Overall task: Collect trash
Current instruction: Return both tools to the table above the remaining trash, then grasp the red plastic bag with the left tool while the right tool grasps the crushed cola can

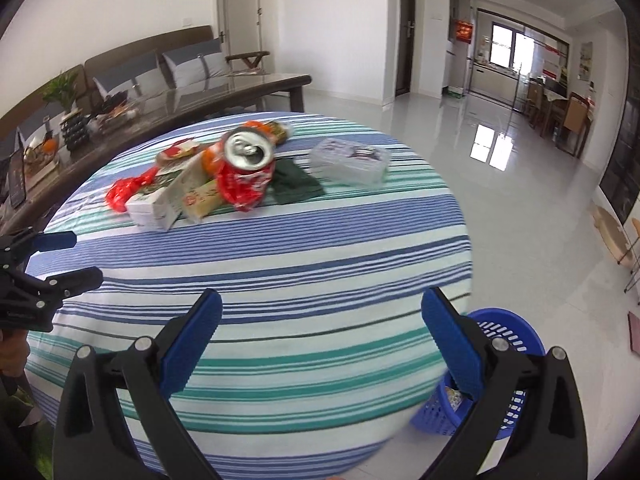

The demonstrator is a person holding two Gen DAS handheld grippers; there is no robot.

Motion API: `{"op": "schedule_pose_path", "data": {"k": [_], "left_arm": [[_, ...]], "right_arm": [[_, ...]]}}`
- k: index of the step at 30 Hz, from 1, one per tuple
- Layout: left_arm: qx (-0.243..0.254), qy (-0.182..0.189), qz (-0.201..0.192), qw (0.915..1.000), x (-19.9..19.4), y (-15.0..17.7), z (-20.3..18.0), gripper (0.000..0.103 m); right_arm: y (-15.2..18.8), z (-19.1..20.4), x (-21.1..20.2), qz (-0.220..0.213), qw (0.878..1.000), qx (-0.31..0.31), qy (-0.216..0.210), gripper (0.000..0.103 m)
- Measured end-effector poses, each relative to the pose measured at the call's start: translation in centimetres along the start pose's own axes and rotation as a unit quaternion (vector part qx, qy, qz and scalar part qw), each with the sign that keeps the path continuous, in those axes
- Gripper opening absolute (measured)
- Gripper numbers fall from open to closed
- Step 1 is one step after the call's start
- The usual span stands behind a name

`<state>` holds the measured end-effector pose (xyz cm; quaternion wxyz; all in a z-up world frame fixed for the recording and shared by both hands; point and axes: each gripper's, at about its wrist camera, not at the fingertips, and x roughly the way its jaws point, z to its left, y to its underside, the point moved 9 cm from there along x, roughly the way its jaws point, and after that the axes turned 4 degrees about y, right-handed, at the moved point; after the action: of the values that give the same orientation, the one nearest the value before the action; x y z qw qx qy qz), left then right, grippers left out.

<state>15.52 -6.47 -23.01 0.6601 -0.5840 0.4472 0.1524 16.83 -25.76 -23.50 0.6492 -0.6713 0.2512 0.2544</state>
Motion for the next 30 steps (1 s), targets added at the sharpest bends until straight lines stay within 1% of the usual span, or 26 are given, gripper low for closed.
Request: {"op": "schedule_pose_path", "data": {"k": [2, 4, 7, 12, 15, 19, 22, 24, 27, 30], "left_arm": [[-0.007, 0.002, 0.005, 1.0, 0.1, 0.5, 0.6, 0.098], [-0.011, -0.006, 0.009, 0.9999, 0.4, 0.7, 1.0, 0.098], [-0.017, -0.009, 0.013, 0.9997, 0.6, 1.1, 1.3, 0.098], [-0.032, -0.006, 0.013, 0.9994, 0.6, 1.1, 2.5, 0.098], [-0.034, -0.008, 0.008, 0.9993, 0.6, 0.3, 3.9, 0.098], [-0.003, -0.023, 0.002, 0.9997, 0.4, -1.2, 6.3, 0.098], [0.036, -0.006, 0.003, 0.9993, 0.6, -2.1, 7.5, 0.098], [0.07, 0.011, 0.006, 0.9974, 1.0, -2.9, 7.9, 0.098], [0.108, 0.034, 0.014, 0.9934, 2.1, -3.9, 8.5, 0.098], [0.143, 0.043, 0.021, 0.9885, 3.1, -5.2, 8.9, 0.098]], "right_arm": [[0.1, 1.5, 0.4, 0.007, 1.0, -0.009, -0.009, 0.097], [0.3, 2.5, 0.7, 0.014, 1.0, -0.014, -0.015, 0.097], [0.8, 3.3, 1.0, 0.025, 0.999, -0.021, -0.021, 0.097], [1.6, 3.6, 0.7, 0.031, 0.999, -0.028, -0.023, 0.097], [1.8, 3.4, 0.6, 0.032, 0.999, -0.03, -0.023, 0.097], [1.9, 2.6, 0.4, 0.033, 0.999, -0.022, -0.02, 0.097], [2.0, 2.2, 0.1, 0.032, 0.999, -0.016, -0.019, 0.097], [2.1, 2.0, 0.0, 0.032, 0.999, -0.013, -0.019, 0.097], [2.2, 2.0, -0.1, 0.034, 0.999, -0.013, -0.019, 0.097], [2.5, 2.0, -0.1, 0.037, 0.999, -0.012, -0.02, 0.097]]}}
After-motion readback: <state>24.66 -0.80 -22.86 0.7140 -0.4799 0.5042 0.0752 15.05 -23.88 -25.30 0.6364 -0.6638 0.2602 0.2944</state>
